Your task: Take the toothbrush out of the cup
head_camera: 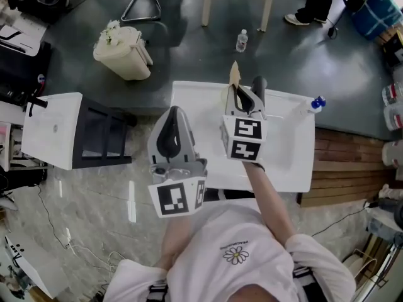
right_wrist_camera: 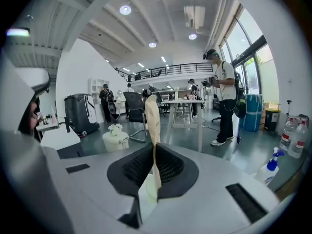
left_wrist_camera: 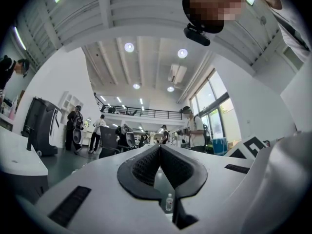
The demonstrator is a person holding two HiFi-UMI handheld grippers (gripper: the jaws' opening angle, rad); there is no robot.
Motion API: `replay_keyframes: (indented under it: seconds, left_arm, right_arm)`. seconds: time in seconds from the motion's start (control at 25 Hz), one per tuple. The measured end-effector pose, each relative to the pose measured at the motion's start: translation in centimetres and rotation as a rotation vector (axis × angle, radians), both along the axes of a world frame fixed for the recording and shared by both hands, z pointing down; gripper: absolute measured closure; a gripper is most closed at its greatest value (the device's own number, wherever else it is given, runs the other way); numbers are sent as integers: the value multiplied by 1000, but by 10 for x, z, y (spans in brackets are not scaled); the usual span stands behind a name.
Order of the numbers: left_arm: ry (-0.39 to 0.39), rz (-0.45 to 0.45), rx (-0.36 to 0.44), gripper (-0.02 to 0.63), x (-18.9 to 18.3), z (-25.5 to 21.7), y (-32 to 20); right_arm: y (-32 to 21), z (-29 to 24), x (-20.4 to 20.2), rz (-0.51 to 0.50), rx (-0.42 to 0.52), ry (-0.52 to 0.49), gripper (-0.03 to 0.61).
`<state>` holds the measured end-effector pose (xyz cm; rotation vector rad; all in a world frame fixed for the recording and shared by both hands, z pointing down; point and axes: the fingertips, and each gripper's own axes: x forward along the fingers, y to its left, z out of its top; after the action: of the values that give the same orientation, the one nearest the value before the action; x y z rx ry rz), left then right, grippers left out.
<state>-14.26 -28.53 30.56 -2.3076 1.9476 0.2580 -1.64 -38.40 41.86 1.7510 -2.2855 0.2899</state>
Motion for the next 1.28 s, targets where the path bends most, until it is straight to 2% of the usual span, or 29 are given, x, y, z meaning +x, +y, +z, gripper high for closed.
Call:
replay_keyframes:
  seconds: [0.24,0.44,0.68,0.96,1.28]
  left_arm:
    - [1,9,42,597,10,-26,-1]
    - [-2,13,66,597,14,-46,1]
    - [-23,28,107,597,21,-60,6]
    - [-41,42,151,597,29,-70,12]
    - [-53,35,153,597,29,-68,12]
  right_arm:
    - [12,-81,14,-26,143,-71,558]
    - [34,-144,35,-61,316,-125,558]
    - [72,-172,67,-51,505,-93,558]
    - [111,-166,104,18,559,-89,558]
    - [130,-136,133,77,482,-106,558]
